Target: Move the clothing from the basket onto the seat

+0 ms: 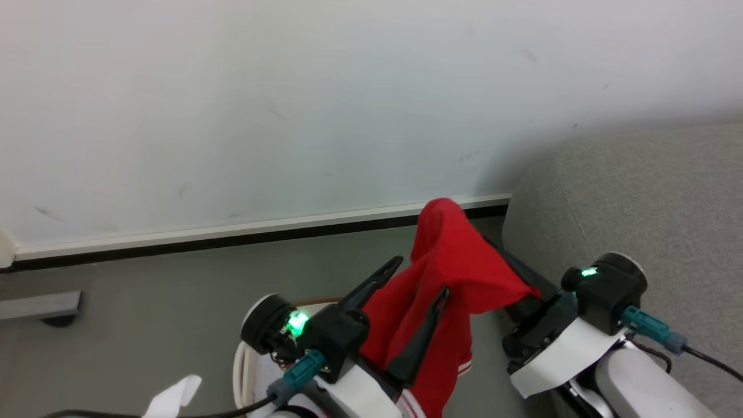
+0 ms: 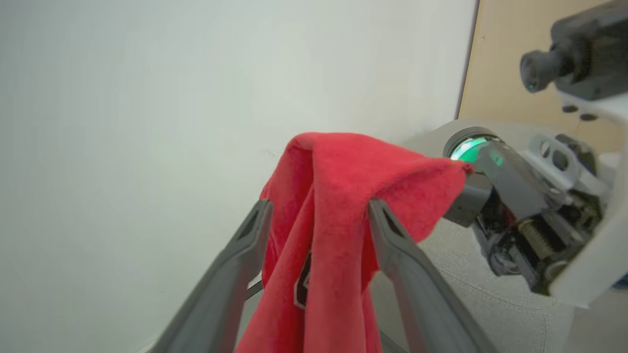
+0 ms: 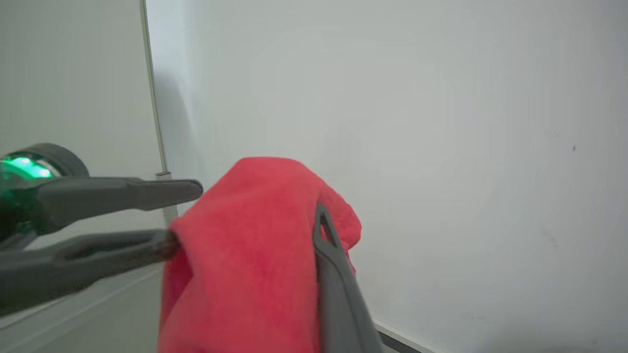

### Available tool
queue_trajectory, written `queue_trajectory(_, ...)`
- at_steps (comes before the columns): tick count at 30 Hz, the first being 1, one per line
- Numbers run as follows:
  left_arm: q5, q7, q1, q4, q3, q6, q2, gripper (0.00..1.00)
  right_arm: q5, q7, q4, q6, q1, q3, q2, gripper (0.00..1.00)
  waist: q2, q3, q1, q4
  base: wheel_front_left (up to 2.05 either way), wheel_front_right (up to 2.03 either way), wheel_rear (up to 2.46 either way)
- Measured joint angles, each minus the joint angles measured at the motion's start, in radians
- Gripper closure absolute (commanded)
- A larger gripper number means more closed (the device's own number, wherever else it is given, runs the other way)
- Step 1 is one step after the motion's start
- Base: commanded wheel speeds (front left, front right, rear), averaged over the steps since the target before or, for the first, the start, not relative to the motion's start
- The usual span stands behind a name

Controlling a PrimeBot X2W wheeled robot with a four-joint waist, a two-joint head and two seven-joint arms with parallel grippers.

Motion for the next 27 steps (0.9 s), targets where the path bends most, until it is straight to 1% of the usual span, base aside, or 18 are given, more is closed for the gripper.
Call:
queue_trajectory(5, 0.014, -0.001, -0.005, 0.018, -0.015, -0.002, 0.007, 0.0, -0.013, -0.011, -0.043, 0.0, 0.004, -0.086, -0.006, 1.0, 0.0, 0.022, 0.0, -0.046, 0.0, 0.0, 0.0)
queue_trajectory(11, 0.029, -0.019, -0.027, 0.024, -0.027, -0.011, 0.014, 0.0, -0.03, -0.009, -0.099, 0.0, 0.027, -0.182, -0.013, 1.0, 0.0, 0.048, 0.0, -0.123, 0.0, 0.0, 0.0)
queue_trajectory(19, 0.035, -0.026, -0.052, 0.026, -0.046, -0.022, 0.015, 0.0, -0.035, -0.001, -0.149, 0.0, 0.077, -0.293, 0.007, 1.0, 0.0, 0.084, 0.0, -0.23, 0.0, 0.0, 0.0)
queue_trajectory(23, 0.039, -0.024, -0.068, 0.025, -0.049, -0.027, 0.018, 0.0, -0.037, -0.002, -0.169, 0.0, 0.086, -0.353, 0.031, 1.0, 0.0, 0.117, 0.0, -0.258, 0.0, 0.0, 0.0)
queue_trajectory(27, 0.043, -0.014, -0.096, 0.019, -0.049, -0.035, 0.024, 0.0, -0.038, 0.004, -0.186, 0.0, 0.079, -0.431, 0.063, 1.0, 0.0, 0.163, 0.0, -0.264, 0.0, 0.0, 0.0)
